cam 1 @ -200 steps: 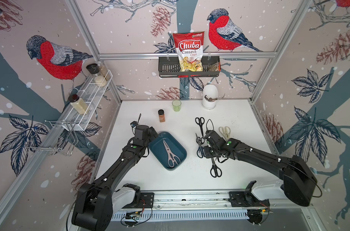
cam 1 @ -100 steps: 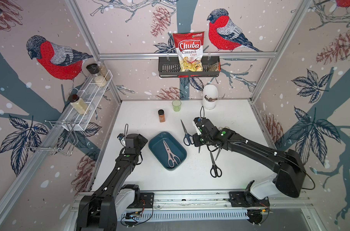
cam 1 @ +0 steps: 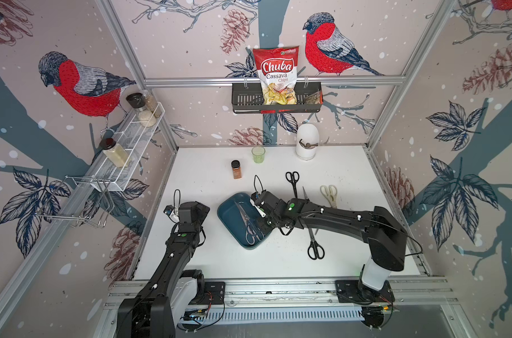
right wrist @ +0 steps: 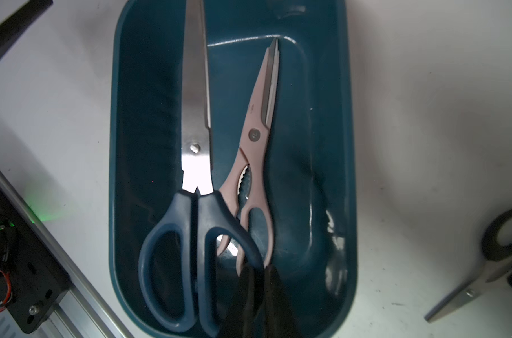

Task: Put the scissors into the storage box
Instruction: Place the scissors in the storage box.

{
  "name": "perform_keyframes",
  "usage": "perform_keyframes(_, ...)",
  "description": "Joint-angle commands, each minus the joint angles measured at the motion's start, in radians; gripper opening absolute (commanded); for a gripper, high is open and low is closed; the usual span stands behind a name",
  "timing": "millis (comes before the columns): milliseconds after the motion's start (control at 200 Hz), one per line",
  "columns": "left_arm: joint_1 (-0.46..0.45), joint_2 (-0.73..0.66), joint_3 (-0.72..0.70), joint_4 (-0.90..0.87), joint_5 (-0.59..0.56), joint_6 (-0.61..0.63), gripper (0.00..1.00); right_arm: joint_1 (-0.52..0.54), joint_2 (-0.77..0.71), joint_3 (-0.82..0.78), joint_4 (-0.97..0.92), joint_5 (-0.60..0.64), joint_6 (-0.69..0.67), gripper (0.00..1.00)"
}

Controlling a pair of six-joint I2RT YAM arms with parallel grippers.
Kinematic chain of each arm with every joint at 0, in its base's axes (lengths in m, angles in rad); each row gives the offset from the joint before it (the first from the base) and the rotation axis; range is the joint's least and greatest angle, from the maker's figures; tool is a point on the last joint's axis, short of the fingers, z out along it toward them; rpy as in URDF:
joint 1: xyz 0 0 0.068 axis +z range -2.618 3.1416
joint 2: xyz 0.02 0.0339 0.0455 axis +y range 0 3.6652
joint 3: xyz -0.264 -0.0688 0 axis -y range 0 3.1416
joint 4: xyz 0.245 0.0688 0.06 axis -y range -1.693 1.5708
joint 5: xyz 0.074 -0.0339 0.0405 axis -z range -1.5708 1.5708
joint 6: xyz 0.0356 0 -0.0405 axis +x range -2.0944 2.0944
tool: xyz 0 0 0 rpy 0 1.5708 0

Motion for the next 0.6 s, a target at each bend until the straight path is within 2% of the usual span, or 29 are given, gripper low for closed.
perform_keyframes(0, 0.003, -0.002, 0.019, -0.001, -0.013, -0.006, 0.95, 0.009, 0.055, 0.033, 0.03, -0.024, 0.001, 0.0)
perform_keyframes(280, 0.002, -0.015, 0.033, -0.016, -0.02, 0.019, 0.95, 0.007, 0.178, 0.113, -0.003, -0.018, -0.015, 0.0)
perform_keyframes(495, 0.002, -0.024, 0.028, -0.018, -0.028, 0.018, 0.95, 0.008, 0.22, 0.132, -0.017, -0.007, -0.008, 0.08)
perform_keyframes(595, 0.003, -0.025, 0.028, -0.017, -0.027, 0.019, 0.95, 0.008, 0.22, 0.132, -0.01, -0.005, -0.001, 0.15)
